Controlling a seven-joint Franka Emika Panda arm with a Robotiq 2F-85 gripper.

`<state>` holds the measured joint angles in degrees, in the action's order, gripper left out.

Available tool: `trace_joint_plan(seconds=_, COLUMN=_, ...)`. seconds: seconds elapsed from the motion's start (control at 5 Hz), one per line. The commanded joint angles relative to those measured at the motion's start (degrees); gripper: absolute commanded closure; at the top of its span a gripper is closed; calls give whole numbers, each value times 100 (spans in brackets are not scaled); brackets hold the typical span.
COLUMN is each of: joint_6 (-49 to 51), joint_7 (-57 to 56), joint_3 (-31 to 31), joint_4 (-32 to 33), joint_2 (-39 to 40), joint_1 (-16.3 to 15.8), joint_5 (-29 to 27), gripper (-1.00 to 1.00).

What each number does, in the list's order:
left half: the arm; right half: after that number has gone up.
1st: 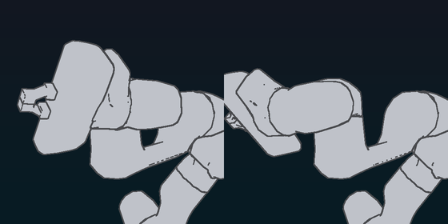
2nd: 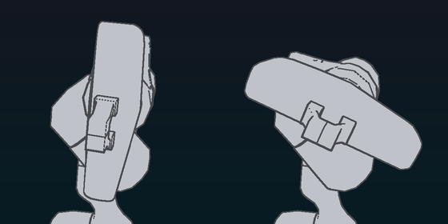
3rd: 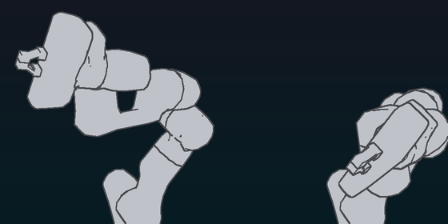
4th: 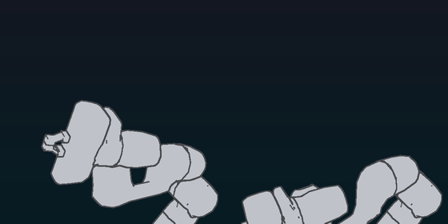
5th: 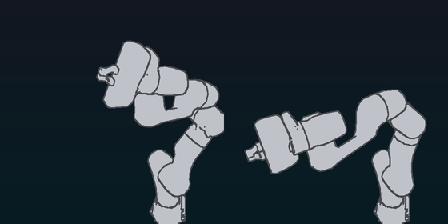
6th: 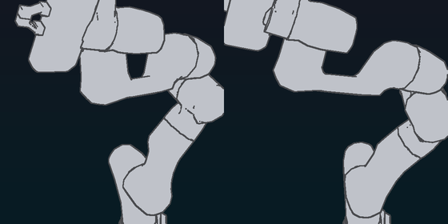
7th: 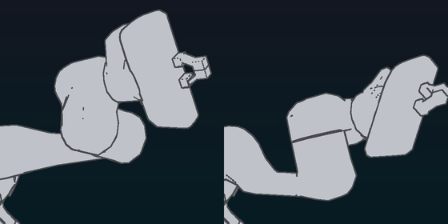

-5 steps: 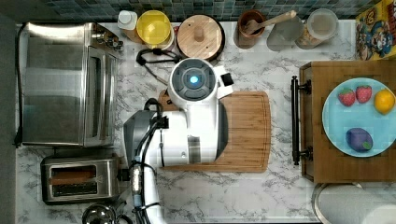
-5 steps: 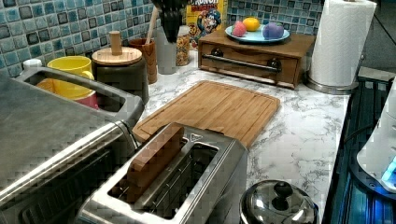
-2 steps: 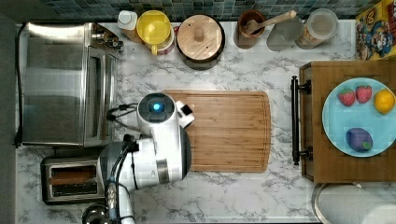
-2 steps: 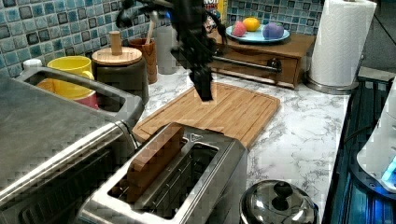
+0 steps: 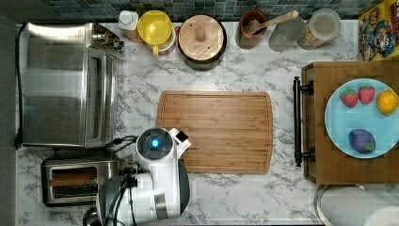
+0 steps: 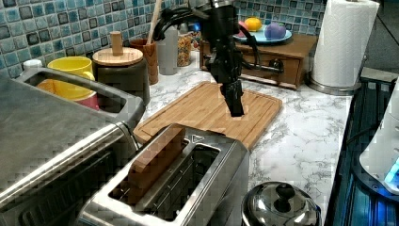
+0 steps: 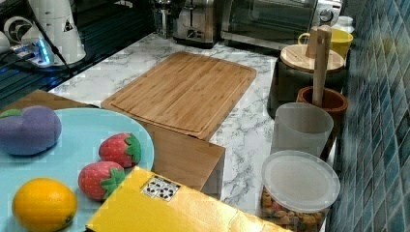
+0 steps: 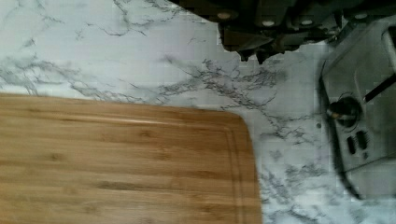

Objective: Turn on the toaster.

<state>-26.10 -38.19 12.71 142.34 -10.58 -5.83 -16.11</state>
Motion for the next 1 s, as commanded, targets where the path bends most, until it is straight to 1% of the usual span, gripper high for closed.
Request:
trace_joint_plan(seconds=0.2, joint_6=-760, joint_7=-968, joint_3=52, joint_4=276, joint_2=-977, joint_1=-492, joint_5=-1143, gripper=100)
trace_joint_plan(seconds=0.4, joint_6=-796, joint_7=-755, joint_3=159, joint_4=268, joint_2=-953, joint_1=-477, joint_5=-1217, gripper=100)
trace_joint_plan(seconds=0.6, joint_6=-615, joint_7=-587, joint_3=214, joint_4=70, joint_2=-730, joint_1=-473, joint_5=-1159, gripper=100)
trace_joint_plan(seconds=1.0, joint_6=-626, joint_7=-902, joint_3=110, joint_4=50, joint_2=-893, joint_1=-836, joint_5=-1689, gripper=100)
